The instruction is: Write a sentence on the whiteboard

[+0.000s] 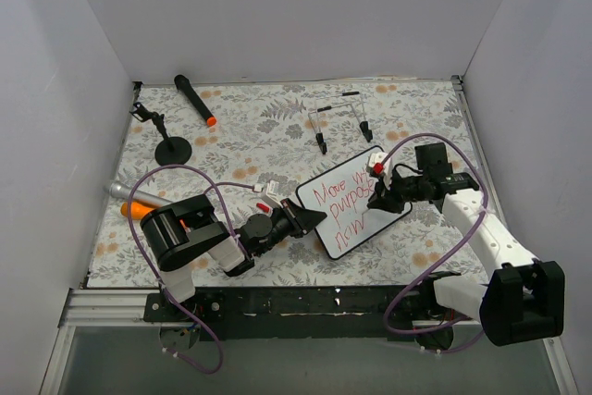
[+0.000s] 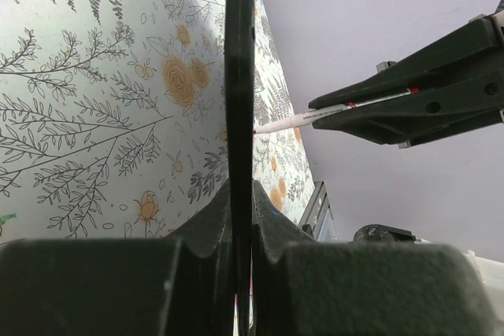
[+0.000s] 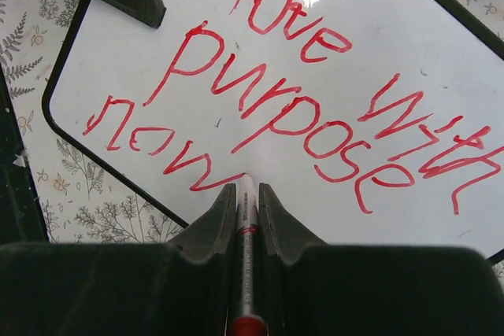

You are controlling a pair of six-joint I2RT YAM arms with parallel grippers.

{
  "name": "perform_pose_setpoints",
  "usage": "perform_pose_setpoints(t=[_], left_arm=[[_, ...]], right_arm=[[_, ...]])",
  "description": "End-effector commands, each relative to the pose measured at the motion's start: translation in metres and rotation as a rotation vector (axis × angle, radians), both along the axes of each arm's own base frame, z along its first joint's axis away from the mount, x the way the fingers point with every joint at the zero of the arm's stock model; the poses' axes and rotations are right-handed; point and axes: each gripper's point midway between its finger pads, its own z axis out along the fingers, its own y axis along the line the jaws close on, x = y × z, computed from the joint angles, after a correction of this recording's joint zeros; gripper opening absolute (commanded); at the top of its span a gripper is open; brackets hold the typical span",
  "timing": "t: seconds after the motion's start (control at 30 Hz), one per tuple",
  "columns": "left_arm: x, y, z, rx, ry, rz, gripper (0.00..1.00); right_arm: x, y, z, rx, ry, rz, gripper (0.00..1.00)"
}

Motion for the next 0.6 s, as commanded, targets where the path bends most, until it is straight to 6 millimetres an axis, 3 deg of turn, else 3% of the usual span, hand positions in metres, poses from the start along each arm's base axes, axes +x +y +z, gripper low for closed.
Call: perform_pose_setpoints(t=[0.0, 0.33, 0.57], left_arm=[[-0.004, -0.003, 0.053, -0.154, -0.162, -0.024, 0.0], [-0.007, 0.001, 0.05, -0.123, -0.211, -0.033, 0.0], [-0.01, -0.002, 0.051, -0.056, -0.272, -0.06, 0.0]], right_arm=[[0.026, 0.001, 0.02, 0.015, -0.097, -0.024, 0.01], [-0.004, 0.002, 0.075, 0.134, -0.136, 0.046, 0.01], [-0.024, 0.006, 0.085, 0.216, -0.111, 0.065, 0.01]])
